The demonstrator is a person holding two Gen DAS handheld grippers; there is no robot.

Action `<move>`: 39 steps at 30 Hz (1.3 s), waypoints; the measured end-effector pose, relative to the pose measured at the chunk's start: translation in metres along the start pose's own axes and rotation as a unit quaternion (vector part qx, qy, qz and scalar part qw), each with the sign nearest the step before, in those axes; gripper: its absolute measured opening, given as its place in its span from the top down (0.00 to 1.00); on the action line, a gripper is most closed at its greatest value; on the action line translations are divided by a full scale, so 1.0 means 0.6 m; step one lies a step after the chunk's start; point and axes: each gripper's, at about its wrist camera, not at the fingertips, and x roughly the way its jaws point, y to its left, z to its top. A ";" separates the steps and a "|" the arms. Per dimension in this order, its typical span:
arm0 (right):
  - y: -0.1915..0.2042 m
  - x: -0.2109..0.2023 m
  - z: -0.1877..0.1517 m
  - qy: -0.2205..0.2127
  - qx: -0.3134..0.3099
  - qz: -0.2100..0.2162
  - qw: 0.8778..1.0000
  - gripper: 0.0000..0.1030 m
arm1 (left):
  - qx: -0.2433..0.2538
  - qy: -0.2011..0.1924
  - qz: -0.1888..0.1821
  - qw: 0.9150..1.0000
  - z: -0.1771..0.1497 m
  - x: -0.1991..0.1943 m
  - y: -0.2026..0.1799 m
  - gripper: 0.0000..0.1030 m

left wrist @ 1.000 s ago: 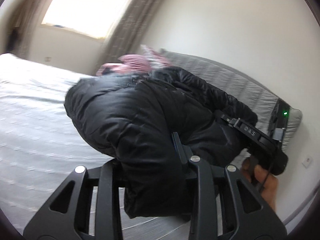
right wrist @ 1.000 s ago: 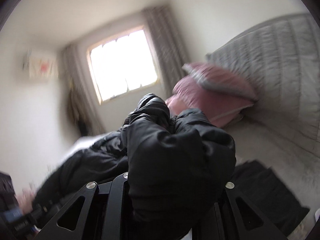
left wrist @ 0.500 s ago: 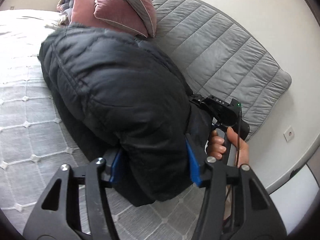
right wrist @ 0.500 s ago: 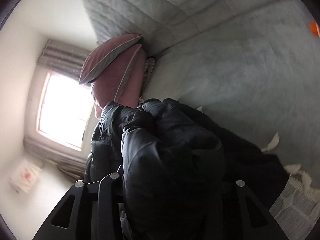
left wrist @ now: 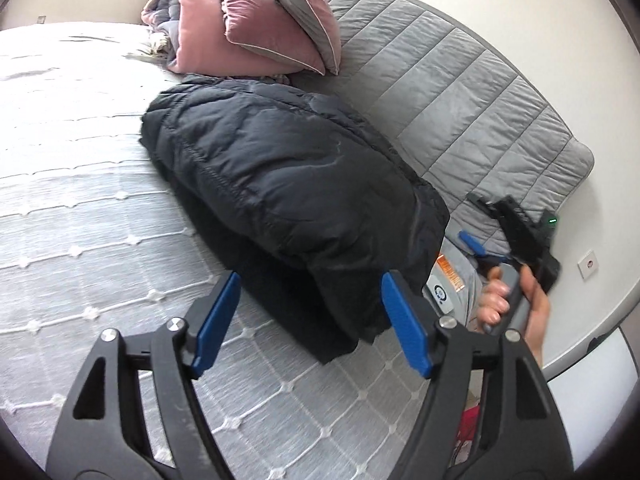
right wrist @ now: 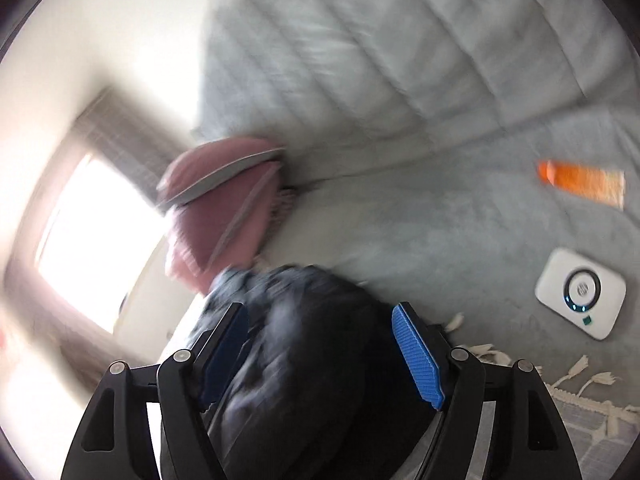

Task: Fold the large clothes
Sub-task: 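Lift and carry the bundle with both tools toward the pink pillows, then lower the bundle beside the pillows and open both tools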

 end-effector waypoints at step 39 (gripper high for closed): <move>0.355 -0.466 -0.418 -0.067 -0.244 -0.069 0.965 0.05 | 0.111 -0.074 0.139 0.981 -0.146 -0.392 -0.028 0.00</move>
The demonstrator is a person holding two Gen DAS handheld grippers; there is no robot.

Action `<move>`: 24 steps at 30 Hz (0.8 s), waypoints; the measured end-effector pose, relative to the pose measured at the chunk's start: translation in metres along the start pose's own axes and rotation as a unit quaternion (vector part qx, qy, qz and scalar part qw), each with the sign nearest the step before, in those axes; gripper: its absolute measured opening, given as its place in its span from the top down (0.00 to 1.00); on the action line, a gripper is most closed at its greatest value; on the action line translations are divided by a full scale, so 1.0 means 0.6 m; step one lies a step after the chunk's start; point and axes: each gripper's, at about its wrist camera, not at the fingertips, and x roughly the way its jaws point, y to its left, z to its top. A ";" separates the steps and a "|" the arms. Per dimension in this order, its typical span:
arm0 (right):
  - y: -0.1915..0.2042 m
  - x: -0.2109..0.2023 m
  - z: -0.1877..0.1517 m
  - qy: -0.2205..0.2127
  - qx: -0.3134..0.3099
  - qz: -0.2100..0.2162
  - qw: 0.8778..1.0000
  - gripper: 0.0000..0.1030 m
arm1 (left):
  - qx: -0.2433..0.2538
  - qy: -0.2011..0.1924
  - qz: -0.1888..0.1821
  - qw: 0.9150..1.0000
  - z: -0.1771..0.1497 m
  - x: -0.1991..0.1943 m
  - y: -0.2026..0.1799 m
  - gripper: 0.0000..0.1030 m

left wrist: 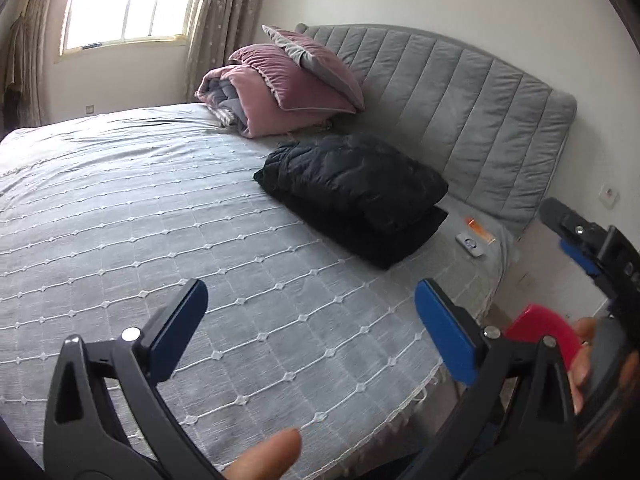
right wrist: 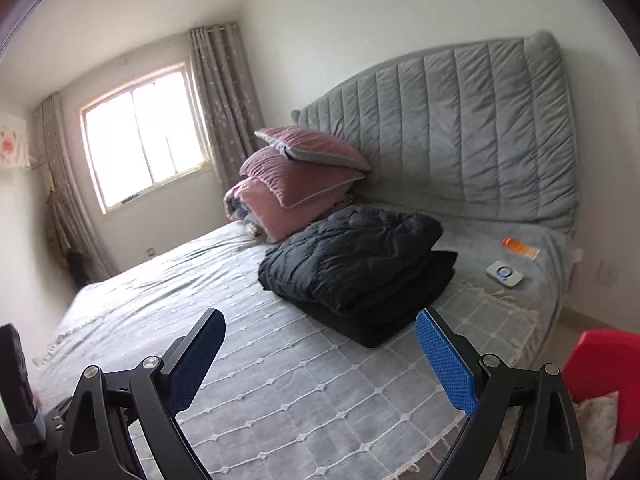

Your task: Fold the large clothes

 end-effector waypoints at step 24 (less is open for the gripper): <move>0.007 0.054 -0.113 0.016 -0.069 -0.093 0.993 0.00 | 0.035 -0.019 0.051 0.998 -0.051 0.033 -0.037 0.00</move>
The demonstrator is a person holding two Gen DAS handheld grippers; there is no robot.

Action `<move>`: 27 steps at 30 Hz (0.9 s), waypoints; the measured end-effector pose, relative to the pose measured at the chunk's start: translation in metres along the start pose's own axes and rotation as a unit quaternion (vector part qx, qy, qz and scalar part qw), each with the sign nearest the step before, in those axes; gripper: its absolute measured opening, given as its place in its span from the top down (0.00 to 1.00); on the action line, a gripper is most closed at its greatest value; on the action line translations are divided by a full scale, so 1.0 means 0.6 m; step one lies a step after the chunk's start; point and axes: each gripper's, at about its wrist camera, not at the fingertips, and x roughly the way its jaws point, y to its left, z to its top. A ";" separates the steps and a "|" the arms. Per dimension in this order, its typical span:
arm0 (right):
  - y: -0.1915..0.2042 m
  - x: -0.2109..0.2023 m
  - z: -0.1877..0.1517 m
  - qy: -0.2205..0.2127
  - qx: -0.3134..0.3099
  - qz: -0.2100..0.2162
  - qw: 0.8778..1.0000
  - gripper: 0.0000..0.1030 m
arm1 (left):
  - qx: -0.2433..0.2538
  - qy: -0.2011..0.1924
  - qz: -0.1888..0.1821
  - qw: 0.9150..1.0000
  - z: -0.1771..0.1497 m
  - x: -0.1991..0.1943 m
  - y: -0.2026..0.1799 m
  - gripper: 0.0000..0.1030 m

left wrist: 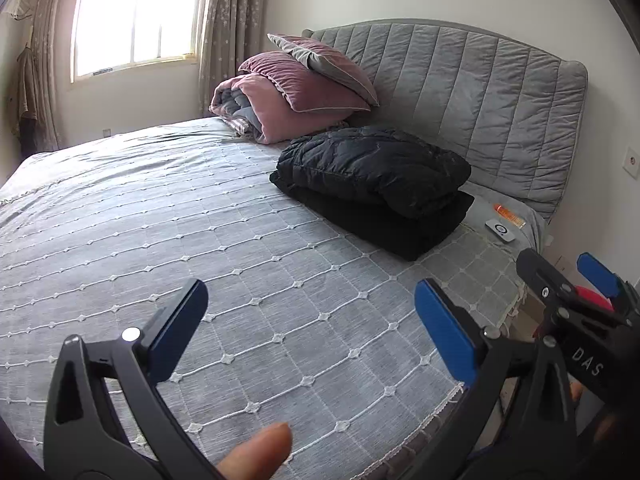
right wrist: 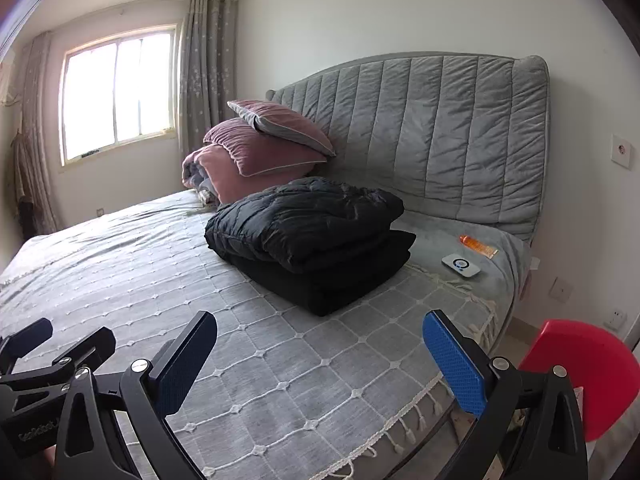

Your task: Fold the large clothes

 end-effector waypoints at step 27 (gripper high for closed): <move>0.005 -0.005 -0.007 -0.002 -0.017 -0.035 0.999 0.00 | 0.012 0.001 -0.016 1.000 -0.004 0.001 -0.012 0.00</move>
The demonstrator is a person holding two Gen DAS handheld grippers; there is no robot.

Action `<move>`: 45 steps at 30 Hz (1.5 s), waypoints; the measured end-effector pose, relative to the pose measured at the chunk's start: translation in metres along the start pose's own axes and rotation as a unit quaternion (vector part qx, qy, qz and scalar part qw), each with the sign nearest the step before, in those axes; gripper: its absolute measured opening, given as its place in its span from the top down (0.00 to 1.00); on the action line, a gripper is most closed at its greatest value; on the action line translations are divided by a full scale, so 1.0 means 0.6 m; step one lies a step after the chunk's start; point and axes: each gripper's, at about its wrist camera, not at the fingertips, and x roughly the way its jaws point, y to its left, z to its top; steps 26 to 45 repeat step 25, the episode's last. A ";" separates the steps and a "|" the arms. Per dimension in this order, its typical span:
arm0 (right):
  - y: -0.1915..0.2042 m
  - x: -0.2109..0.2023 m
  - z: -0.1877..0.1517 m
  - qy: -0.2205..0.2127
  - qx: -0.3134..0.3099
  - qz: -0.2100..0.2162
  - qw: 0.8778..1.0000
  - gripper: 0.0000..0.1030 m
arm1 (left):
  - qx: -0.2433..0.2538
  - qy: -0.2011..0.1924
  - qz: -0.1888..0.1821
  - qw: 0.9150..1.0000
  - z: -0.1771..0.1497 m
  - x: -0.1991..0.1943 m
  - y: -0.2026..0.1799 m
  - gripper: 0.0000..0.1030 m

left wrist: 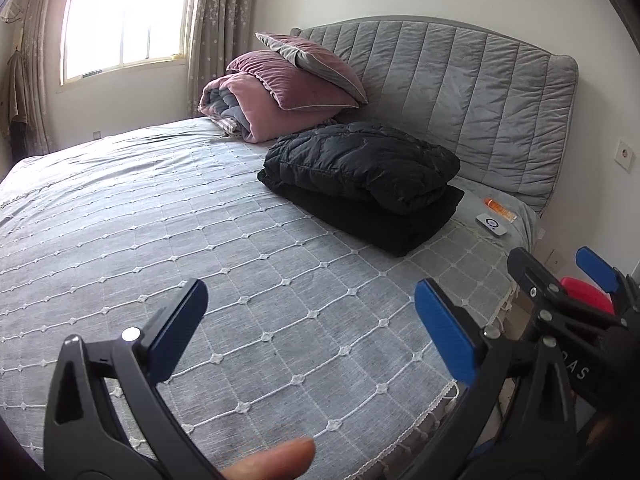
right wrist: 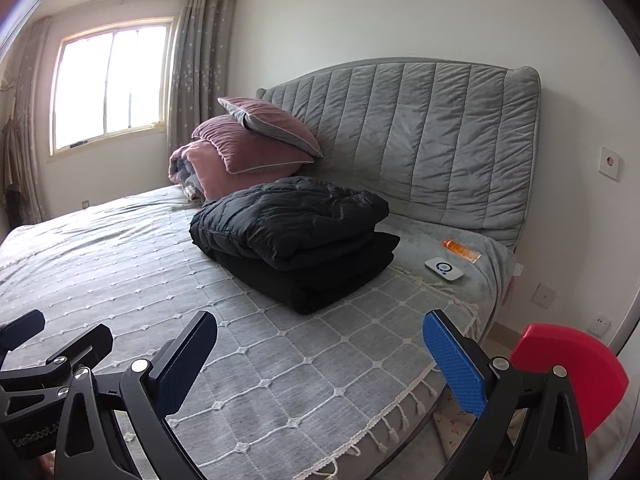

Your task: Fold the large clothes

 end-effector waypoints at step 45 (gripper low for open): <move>-0.002 -0.006 -0.002 -0.002 0.003 -0.022 1.000 0.00 | 0.016 -0.019 -0.033 0.999 0.001 -0.022 -0.017 0.00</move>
